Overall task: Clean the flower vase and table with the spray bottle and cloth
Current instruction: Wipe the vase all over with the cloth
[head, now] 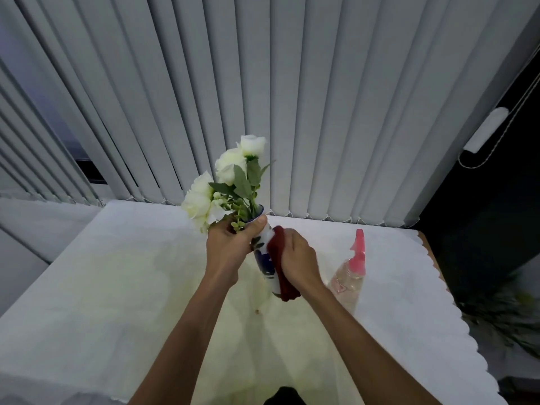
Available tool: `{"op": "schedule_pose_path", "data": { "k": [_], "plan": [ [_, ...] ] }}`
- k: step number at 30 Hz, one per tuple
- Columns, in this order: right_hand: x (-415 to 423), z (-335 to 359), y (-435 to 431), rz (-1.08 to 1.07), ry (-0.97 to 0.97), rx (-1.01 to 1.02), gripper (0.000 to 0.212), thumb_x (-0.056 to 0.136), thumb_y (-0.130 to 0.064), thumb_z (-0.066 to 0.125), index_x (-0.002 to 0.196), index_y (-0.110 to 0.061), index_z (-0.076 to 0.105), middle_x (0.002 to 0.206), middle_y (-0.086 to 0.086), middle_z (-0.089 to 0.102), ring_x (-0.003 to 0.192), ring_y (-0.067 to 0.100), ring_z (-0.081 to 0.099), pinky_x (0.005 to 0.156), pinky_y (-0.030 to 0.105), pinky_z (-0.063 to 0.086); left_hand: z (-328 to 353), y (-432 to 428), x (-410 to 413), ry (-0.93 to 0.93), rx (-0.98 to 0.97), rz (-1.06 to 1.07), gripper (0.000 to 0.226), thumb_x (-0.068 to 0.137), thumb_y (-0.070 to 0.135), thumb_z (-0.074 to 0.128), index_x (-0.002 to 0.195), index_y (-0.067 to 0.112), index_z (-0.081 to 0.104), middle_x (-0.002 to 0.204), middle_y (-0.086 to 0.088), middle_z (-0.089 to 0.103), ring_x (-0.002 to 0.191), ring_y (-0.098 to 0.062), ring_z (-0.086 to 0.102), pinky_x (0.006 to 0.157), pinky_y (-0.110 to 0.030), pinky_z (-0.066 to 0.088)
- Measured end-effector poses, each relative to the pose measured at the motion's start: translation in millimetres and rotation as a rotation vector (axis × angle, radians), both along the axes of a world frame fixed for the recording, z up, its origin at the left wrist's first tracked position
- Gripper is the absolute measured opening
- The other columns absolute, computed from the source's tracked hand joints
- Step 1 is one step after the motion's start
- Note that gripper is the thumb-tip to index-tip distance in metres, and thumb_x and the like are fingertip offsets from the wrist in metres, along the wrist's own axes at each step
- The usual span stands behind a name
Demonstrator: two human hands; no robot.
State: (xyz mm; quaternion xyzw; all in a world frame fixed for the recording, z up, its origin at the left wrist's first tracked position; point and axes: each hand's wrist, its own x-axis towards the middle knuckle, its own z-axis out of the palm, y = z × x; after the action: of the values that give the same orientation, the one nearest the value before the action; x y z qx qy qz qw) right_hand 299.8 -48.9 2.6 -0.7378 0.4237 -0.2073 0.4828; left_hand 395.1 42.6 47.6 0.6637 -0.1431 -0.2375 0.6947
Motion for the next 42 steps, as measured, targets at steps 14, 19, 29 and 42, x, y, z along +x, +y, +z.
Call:
{"op": "schedule_pose_path", "data": {
  "k": [14,19,29,42],
  "plan": [
    [5,14,36,-0.106,-0.269,-0.187,0.037,0.111,-0.028,0.039,0.14,-0.027,0.063,0.124,-0.015,0.071,0.116,0.006,0.066,0.096,0.02,0.051,0,-7,-8,-0.018,0.008,0.006,0.041,0.072,0.033,0.086,0.109,0.021,0.076,0.102,0.004,0.08,0.1,-0.015,0.076,0.095,-0.045,0.059],
    [-3,-8,26,-0.132,-0.205,-0.209,0.036,0.11,-0.031,0.037,0.132,-0.027,0.065,0.114,-0.011,0.073,0.109,0.011,0.069,0.092,0.028,0.054,3,-3,-8,0.06,-0.049,0.005,0.026,0.079,0.017,0.084,0.104,0.02,0.077,0.104,0.001,0.08,0.101,-0.017,0.075,0.096,-0.051,0.058],
    [9,13,51,-0.135,-0.389,-0.214,0.007,0.108,-0.026,0.048,0.115,-0.027,0.052,0.108,-0.01,0.067,0.098,0.005,0.067,0.081,0.021,0.052,-3,-7,-14,0.059,0.014,0.037,0.041,0.069,0.027,0.086,0.108,0.02,0.075,0.101,0.005,0.08,0.097,-0.012,0.076,0.098,-0.042,0.058],
    [10,24,36,-0.149,-0.344,-0.198,0.01,0.107,-0.034,0.051,0.101,-0.025,0.05,0.084,-0.016,0.064,0.076,-0.004,0.061,0.062,0.009,0.043,3,-4,-7,0.023,-0.03,-0.081,0.031,0.081,0.023,0.082,0.11,0.016,0.075,0.107,-0.003,0.079,0.103,-0.02,0.075,0.092,-0.046,0.06]
  ]
}}
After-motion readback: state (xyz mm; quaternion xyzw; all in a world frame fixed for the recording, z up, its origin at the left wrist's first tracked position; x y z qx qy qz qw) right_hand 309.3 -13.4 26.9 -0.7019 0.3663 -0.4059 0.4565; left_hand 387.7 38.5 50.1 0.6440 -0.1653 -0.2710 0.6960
